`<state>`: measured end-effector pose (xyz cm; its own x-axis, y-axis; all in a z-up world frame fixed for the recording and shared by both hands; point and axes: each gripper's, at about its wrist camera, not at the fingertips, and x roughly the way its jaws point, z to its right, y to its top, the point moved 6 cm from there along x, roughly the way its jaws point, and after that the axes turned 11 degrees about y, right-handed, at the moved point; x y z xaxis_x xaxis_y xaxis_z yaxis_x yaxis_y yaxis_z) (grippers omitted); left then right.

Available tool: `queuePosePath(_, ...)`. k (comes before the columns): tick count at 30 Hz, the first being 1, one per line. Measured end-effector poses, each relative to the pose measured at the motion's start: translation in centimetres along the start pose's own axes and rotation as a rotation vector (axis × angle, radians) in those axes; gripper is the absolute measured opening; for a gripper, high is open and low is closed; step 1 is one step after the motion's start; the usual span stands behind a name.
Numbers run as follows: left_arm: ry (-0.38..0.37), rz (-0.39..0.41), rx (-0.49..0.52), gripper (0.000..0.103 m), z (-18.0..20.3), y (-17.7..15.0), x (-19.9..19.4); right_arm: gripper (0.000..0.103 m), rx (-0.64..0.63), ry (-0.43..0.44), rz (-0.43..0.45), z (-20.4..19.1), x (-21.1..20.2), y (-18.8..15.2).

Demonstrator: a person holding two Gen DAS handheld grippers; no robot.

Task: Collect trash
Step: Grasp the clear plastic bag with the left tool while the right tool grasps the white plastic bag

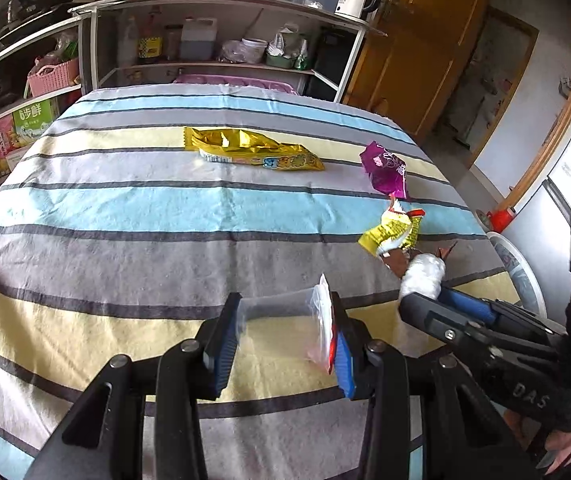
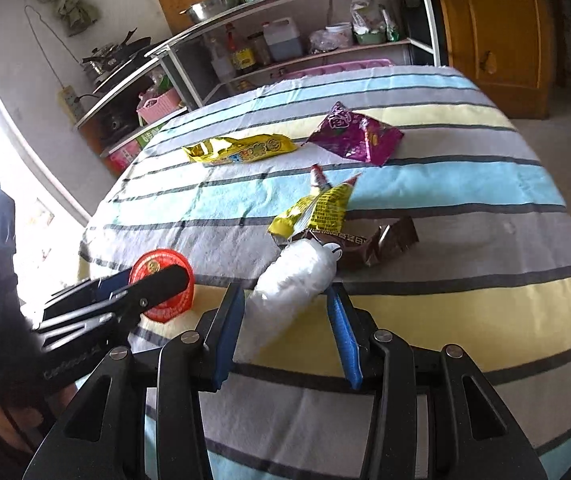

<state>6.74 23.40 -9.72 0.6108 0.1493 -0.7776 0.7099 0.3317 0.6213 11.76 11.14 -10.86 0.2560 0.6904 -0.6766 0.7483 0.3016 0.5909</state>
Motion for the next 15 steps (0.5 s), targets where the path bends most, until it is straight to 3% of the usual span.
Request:
queuePosePath(7, 0.003, 0.002, 0.003, 0.043, -0.2, -0.1, -0.2, 0.043, -0.032, -0.037, 0.004, -0.4, 0.2, 0.1)
queuePosePath(9, 0.002, 0.002, 0.007, 0.043, -0.2, -0.2, -0.3, 0.037, -0.041, -0.037, 0.004, -0.6, 0.1, 0.0)
queuePosePath(15, 0.024, 0.020, 0.039, 0.043, 0.1, -0.3, -0.9, 0.031, -0.086, -0.035, 0.020, -1.5, -0.4, -0.6)
